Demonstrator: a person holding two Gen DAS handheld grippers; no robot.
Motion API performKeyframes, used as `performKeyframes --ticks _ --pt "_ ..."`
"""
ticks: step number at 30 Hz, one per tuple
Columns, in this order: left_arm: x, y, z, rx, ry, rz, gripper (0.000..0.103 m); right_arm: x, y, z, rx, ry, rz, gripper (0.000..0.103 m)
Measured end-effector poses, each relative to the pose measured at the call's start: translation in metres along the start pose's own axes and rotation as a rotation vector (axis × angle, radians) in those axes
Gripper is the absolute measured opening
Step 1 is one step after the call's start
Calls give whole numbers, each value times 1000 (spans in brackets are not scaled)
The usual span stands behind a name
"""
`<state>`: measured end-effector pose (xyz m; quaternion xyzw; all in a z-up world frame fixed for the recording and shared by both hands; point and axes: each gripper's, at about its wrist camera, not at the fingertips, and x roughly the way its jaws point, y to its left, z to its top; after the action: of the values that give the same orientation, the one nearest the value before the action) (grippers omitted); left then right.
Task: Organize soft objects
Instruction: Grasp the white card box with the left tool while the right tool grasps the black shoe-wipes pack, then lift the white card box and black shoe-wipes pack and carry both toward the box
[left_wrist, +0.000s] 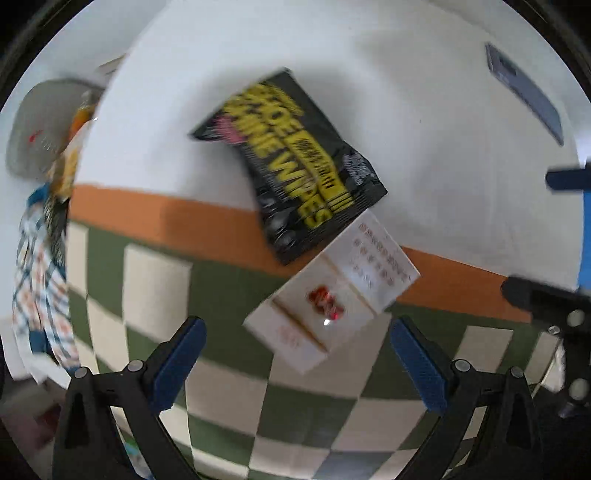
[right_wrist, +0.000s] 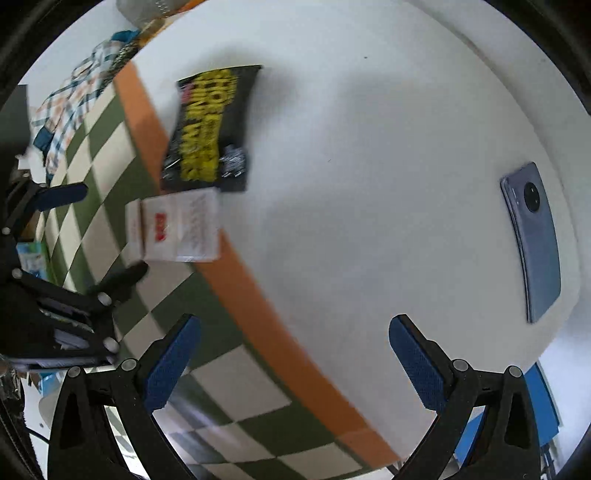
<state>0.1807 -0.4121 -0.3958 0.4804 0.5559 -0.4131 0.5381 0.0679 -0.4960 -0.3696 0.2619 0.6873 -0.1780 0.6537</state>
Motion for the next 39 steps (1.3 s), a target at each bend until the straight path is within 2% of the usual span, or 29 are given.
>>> performKeyframes --ticks 5,7,9,11,13,14,16,18,22,25,29,32,34,37,39 --pt "32 -14 13 80 93 -24 103 8 -11 23 9 10 -10 103" --pt "34 -14 15 79 91 -64 103 10 -13 28 6 17 -14 103" --pt "30 -12 15 61 75 -71 100 12 -15 32 8 23 -15 103" --pt "24 -9 14 43 46 -74 93 13 -16 36 9 26 -16 103" --pt "15 1 13 15 19 -81 72 13 -15 40 12 25 -12 103" --pt "12 4 12 -2 17 -88 71 13 -14 43 14 23 -10 103" --pt "9 13 4 -73 12 -115 64 11 -12 50 19 12 7 103" --pt "7 24 -8 -158 2 -144 61 8 -7 56 15 7 16 103" --pt "4 55 -37 -386 -3 -194 59 6 13 73 -1 -1 45 103" --pt "9 78 -62 -582 27 -258 58 8 30 92 8 -7 88 103" --pt "8 94 -81 -745 27 -299 58 18 52 119 39 -1 108 103" --pt "5 100 -88 -771 26 -299 58 34 65 144 62 8 85 103" --pt "4 96 -98 -770 37 -280 58 44 68 150 70 28 76 99" --pt "1 84 -91 -736 61 -217 58 61 75 154 70 54 54 92" --pt "-1 77 -87 -707 74 -165 60 61 77 151 50 37 18 85"
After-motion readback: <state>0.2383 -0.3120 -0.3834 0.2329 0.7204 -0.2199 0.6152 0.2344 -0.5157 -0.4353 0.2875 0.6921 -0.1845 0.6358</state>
